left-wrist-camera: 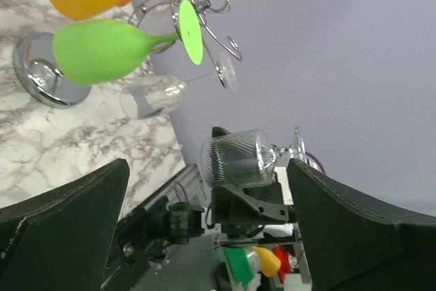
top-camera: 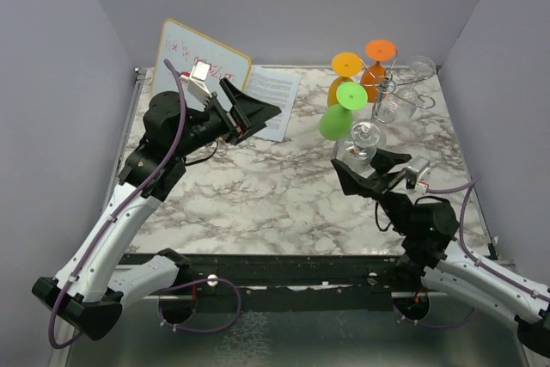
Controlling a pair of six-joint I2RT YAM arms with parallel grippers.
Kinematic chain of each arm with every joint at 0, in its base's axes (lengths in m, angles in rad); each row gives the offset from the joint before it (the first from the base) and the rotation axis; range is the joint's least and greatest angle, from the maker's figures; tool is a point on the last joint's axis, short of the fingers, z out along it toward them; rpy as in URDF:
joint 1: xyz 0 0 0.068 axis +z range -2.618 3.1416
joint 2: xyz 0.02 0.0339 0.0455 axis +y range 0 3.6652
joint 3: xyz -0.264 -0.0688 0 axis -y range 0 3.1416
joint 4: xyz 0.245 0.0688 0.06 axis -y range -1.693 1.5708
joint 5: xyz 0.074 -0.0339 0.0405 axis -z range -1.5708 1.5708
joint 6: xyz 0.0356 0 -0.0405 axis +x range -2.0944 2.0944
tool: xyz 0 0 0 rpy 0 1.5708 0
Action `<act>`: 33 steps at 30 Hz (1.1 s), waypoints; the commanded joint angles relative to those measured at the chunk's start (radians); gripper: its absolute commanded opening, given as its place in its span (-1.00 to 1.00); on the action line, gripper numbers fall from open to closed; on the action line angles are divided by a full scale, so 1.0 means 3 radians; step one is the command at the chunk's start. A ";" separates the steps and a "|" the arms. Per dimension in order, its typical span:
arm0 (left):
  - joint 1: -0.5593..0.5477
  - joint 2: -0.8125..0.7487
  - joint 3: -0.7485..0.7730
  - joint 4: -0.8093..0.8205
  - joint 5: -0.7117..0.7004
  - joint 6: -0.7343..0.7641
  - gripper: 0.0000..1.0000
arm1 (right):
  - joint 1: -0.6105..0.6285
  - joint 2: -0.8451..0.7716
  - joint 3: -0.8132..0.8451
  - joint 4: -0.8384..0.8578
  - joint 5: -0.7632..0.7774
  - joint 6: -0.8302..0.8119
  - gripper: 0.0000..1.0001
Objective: Place the wine glass upside down on the wine glass rack
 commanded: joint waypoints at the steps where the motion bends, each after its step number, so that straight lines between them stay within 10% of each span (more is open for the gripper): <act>1: 0.0015 -0.0097 -0.0026 -0.0249 -0.0340 0.0476 0.98 | 0.0001 -0.0366 -0.0044 -0.0480 0.0412 -0.0098 -0.98; 33: 0.0015 -0.0018 -0.0148 -0.0365 -0.0676 0.0852 0.98 | -0.0001 -0.1039 -0.0172 -0.0687 0.2634 -0.0960 -0.98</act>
